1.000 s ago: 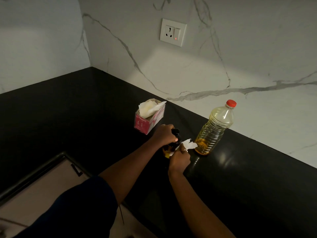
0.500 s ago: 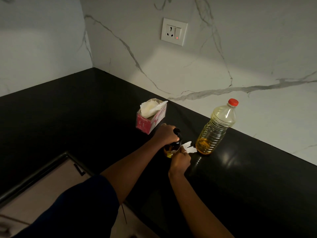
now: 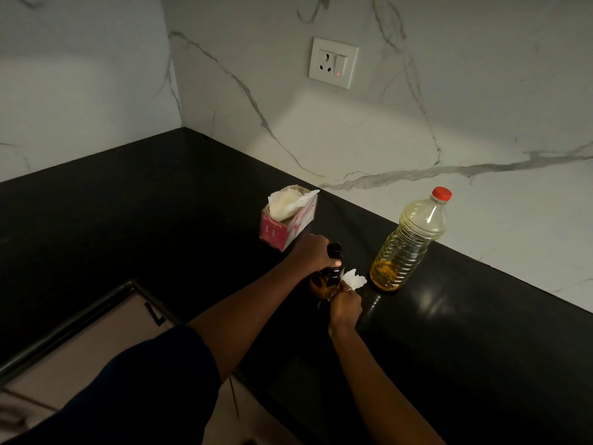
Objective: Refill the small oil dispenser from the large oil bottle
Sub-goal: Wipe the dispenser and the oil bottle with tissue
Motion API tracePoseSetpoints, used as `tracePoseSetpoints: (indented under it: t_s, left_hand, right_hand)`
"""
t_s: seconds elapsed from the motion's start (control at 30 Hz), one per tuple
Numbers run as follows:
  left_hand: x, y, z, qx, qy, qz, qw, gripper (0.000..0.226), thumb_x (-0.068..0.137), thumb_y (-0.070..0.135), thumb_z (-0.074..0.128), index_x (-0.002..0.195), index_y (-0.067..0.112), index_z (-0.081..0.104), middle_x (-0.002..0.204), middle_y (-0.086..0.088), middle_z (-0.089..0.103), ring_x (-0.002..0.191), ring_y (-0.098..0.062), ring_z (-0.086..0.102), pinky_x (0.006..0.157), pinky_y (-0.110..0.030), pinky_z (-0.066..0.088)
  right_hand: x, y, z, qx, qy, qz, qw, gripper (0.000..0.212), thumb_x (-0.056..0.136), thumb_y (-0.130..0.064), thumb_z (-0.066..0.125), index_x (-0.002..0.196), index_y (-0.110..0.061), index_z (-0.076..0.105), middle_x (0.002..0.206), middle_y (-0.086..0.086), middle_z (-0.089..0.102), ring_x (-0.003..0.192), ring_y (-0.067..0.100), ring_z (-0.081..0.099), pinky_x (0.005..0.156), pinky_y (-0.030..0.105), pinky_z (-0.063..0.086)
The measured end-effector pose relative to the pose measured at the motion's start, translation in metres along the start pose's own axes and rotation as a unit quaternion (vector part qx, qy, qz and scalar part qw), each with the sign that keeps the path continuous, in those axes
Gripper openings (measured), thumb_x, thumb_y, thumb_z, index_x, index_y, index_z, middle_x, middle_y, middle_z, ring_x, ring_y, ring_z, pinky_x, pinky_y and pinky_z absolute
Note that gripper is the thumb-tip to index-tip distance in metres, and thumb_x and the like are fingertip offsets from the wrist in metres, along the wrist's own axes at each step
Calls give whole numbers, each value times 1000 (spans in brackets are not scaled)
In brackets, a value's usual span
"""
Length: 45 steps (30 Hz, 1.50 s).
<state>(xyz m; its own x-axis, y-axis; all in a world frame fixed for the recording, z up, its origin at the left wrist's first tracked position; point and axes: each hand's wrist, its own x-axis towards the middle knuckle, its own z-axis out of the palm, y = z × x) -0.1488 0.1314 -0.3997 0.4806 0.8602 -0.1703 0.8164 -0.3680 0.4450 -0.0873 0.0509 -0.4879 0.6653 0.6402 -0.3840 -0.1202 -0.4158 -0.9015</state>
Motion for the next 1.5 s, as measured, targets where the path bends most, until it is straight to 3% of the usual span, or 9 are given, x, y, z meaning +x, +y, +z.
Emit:
tracePoseSetpoints:
  t_s: [0.1,0.23,0.37,0.53,0.8,0.87,1.07,1.33,1.5]
  left_hand:
    - [0,3,0,3,3,-5,1000,46,85,37,62,119,6,55,115,-12,62,108,-23,57,86,-27,41]
    - [-1,6,6,3,42,-21,999,49,84,35,63,123,7,52,116,-11,61,109,-22,56,76,-24,36]
    - [-1,9,8,-4,54,-44,998,49,83,38,63,120,7,53,115,-10,60,107,-21,56,75,-24,36]
    - [-5,12,7,-5,39,-56,998,51,82,40,64,118,5,53,112,-10,61,103,-21,58,74,-25,38]
    - [-4,14,3,16,15,-59,998,39,87,25,61,117,2,54,114,-13,60,104,-22,59,86,-27,45]
    - [-4,14,4,18,18,-58,998,40,87,27,62,118,3,54,114,-13,60,104,-22,59,85,-27,45]
    - [-6,14,8,1,51,-56,997,45,84,32,65,117,5,53,113,-12,60,102,-21,58,73,-24,39]
    - [-6,14,10,-21,79,-75,994,51,76,40,71,111,7,54,107,-9,62,94,-19,58,68,-24,38]
    - [-4,15,9,-17,93,-91,991,60,76,45,70,117,6,51,112,-10,60,104,-22,58,72,-26,39]
  right_hand:
    - [2,-5,1,10,22,12,1000,46,88,0,31,116,-13,65,108,11,68,96,25,64,82,35,53]
    - [0,-16,-1,-18,66,-18,997,39,90,-2,33,102,-10,70,99,9,68,75,12,57,51,12,39]
    - [-1,-29,-2,42,86,-23,995,35,91,-4,38,74,-14,68,90,12,67,66,11,56,51,21,41]
    - [-7,-27,-5,32,36,-36,998,46,92,2,30,128,-12,55,112,5,66,78,5,59,51,7,43]
    - [-15,-16,0,25,31,24,999,35,92,0,35,103,-9,66,72,-6,60,58,6,59,40,13,40]
    - [-17,-19,3,29,52,27,998,35,91,0,34,102,-7,66,77,-1,62,59,8,59,41,14,42]
    - [-19,-23,4,45,71,-27,996,46,90,3,33,131,-10,52,121,11,62,97,21,64,84,36,55]
    - [-16,-12,4,27,36,17,999,37,94,-5,32,108,-13,66,99,4,67,66,4,58,46,13,43]
    - [-25,-16,13,70,63,-7,996,36,92,-5,35,105,-15,67,97,6,69,85,18,65,78,35,55]
